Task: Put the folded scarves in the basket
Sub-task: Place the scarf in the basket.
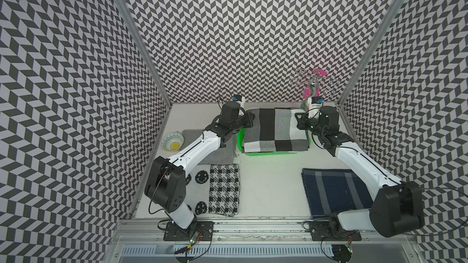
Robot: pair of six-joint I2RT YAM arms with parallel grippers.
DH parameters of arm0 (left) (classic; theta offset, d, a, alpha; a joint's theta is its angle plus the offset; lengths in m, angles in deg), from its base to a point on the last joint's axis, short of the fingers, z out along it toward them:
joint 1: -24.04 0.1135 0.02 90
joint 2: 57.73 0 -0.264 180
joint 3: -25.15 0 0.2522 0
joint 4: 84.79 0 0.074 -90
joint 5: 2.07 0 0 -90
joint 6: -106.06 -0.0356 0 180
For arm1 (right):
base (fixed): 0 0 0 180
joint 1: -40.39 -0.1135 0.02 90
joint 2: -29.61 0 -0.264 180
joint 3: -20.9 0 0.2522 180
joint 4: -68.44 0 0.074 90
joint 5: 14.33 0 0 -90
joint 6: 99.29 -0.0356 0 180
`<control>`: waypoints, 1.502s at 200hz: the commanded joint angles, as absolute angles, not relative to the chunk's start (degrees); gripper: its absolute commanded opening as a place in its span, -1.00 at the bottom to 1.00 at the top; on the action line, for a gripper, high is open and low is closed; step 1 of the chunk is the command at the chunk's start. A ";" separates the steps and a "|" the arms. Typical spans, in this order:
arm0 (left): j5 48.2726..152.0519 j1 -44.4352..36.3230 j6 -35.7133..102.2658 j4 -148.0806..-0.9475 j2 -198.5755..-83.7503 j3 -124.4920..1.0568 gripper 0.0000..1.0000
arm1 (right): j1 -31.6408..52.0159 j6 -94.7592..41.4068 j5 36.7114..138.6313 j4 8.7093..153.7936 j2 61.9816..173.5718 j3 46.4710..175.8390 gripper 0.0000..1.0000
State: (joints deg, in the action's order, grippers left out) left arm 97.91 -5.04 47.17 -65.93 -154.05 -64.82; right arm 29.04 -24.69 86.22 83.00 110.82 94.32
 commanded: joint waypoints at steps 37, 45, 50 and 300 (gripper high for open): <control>97.48 -2.36 45.68 -69.80 -164.57 -69.91 -1.00 | 30.40 -24.45 88.82 77.47 124.65 100.03 -1.00; 96.90 -2.22 45.98 -69.88 -165.78 -69.97 -1.00 | 30.42 -24.43 89.39 78.41 127.37 101.64 -1.00; 97.02 -2.07 46.15 -70.05 -166.67 -70.06 -1.00 | 30.39 -23.97 89.94 79.86 129.01 103.03 -1.00; 88.29 -2.67 42.79 -61.41 -179.59 -80.10 -0.47 | 27.73 -17.42 73.28 89.38 139.02 114.35 0.05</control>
State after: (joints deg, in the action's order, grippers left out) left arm 89.08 -2.96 43.17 -63.09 -179.38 -78.92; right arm 27.72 -17.59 74.04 90.30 141.40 112.49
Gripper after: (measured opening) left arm 0.149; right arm 0.512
